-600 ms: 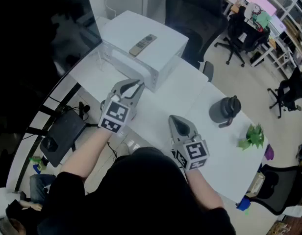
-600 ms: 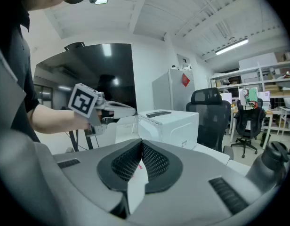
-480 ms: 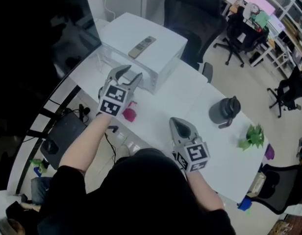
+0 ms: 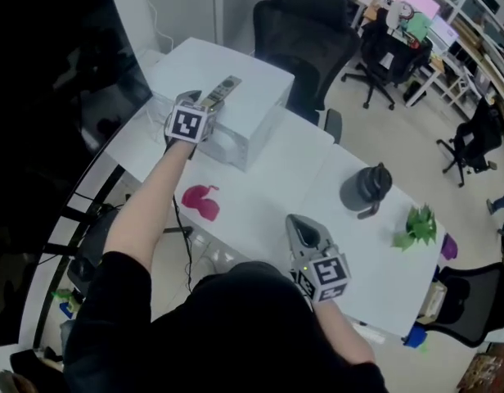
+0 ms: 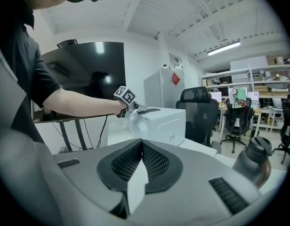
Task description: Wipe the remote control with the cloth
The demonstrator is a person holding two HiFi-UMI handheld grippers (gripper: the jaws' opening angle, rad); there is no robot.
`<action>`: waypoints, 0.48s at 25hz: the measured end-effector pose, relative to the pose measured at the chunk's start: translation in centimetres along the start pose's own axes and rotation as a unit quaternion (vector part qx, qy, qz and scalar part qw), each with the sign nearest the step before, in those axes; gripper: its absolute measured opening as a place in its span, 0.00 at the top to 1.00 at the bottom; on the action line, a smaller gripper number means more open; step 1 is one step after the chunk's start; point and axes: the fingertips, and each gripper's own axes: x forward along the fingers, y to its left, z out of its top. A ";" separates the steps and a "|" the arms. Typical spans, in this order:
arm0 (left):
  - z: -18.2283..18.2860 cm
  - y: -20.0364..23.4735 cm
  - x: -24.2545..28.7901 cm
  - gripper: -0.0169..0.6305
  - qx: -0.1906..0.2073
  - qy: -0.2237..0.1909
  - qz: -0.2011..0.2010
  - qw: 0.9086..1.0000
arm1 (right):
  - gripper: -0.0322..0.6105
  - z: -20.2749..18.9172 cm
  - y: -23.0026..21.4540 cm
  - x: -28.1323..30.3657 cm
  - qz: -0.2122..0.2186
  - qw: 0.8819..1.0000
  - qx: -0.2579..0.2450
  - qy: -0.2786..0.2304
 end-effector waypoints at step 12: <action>-0.4 -1.5 2.2 0.65 -0.004 0.033 -0.041 0.999 | 0.94 -0.5 -1.0 0.1 -0.002 1.000 0.010 0.001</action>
